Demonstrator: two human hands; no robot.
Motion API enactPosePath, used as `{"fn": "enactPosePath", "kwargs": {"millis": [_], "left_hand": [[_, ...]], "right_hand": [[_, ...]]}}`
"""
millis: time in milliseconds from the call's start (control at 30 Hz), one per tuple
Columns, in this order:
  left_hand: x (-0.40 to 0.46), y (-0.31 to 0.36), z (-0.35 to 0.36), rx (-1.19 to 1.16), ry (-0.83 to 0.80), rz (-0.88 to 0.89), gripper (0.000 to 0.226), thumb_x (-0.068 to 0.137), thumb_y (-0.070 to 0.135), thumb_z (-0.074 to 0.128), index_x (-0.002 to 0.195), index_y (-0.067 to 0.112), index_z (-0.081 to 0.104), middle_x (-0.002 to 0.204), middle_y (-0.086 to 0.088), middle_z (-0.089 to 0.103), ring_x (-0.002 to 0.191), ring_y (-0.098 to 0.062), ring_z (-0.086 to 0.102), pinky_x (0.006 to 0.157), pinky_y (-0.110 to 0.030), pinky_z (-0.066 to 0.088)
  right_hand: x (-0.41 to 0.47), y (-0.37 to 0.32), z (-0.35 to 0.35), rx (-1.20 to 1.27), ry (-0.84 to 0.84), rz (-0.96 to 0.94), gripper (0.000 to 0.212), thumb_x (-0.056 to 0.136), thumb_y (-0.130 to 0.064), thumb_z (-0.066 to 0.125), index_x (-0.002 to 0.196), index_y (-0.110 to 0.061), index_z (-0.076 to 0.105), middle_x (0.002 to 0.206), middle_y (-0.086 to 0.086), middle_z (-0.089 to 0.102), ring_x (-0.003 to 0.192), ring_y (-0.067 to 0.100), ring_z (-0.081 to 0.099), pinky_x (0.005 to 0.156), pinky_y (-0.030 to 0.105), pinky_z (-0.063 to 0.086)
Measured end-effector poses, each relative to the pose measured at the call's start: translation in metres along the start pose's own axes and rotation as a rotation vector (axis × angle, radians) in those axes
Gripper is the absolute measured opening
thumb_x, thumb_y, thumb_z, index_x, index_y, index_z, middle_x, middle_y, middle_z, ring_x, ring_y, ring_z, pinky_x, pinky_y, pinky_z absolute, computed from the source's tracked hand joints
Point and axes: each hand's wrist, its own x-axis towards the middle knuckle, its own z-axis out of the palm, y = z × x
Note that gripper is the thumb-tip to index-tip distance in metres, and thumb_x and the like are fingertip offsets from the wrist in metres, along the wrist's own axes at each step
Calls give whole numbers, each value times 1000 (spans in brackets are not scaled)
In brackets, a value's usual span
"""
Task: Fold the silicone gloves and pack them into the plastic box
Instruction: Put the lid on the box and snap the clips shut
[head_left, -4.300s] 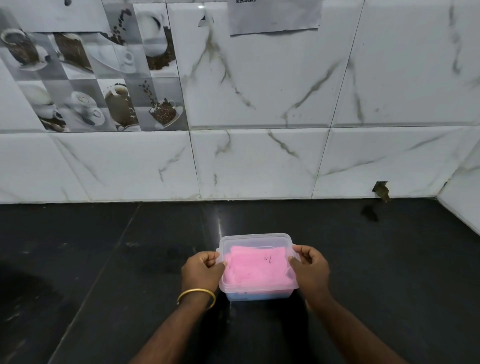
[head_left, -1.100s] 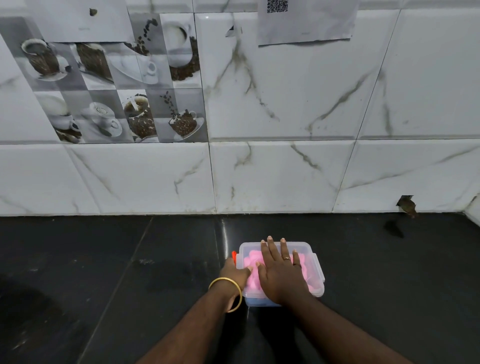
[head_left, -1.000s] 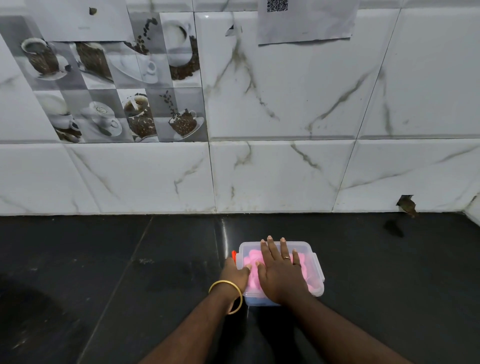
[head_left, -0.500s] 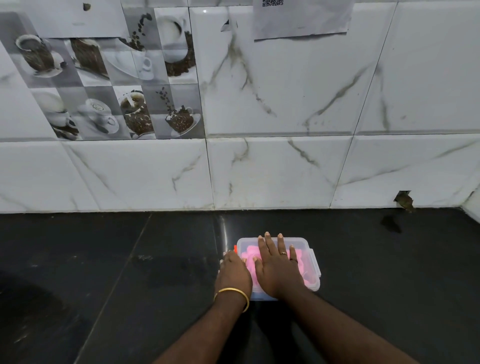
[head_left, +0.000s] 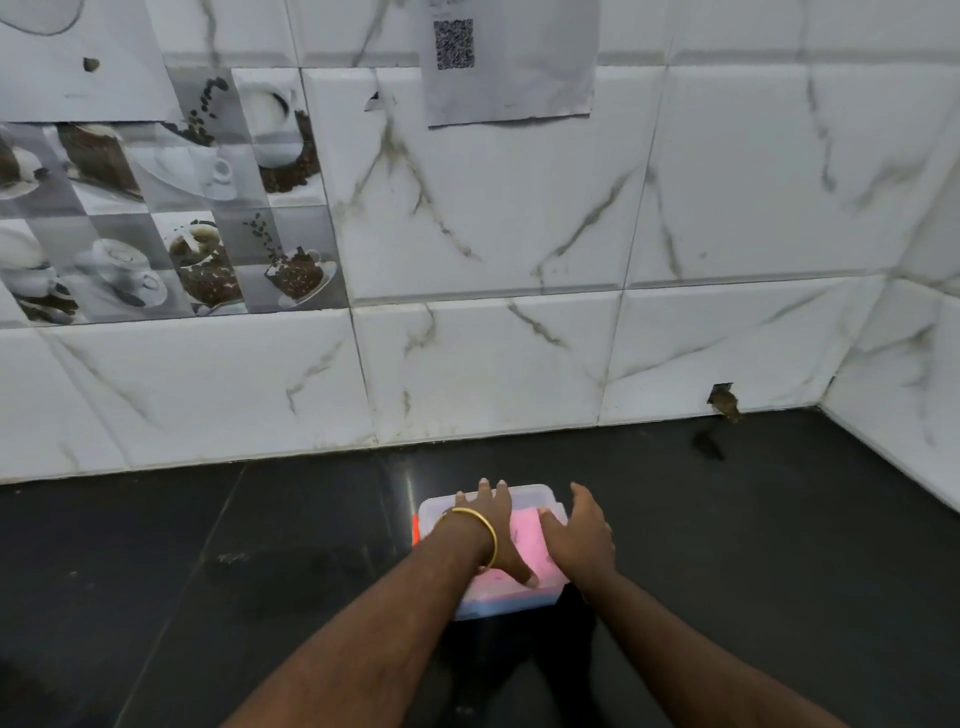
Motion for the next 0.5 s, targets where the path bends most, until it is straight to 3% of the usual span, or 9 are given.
{"fn": "enactPosePath", "kwargs": {"millis": [100,167,300,500], "left_hand": [[2,7,-5,35,-27,-33,141,54,62,82,152,4,-1,161,-20,6,149,-31,10,122,-46,11],[2,8,-7,20,-31,-46,139,54,59,84,152,3,2,161,-19,9,148,-30,14,121,-44,14],[1,11,-11,10,-51,-69,132,55,55,86,151,4,12,160,-17,14,145,-30,24,120,-43,21],[4,15,-15,19,-97,-93,118,60,52,84,150,7,22,160,-15,17,142,-31,32,117,-44,26]], "right_hand": [[4,16,-7,196,-185,256,56,92,-46,58,130,-5,56,126,14,63,113,29,61,100,46,49],[3,23,-10,294,-323,336,54,91,-57,54,113,-8,66,109,9,71,99,26,66,87,44,56],[4,29,-14,454,-470,422,45,87,-59,58,108,-19,65,107,2,71,100,23,63,73,35,49],[16,30,-16,385,-370,365,36,86,-46,67,106,-16,63,100,2,72,93,22,67,73,35,53]]}}
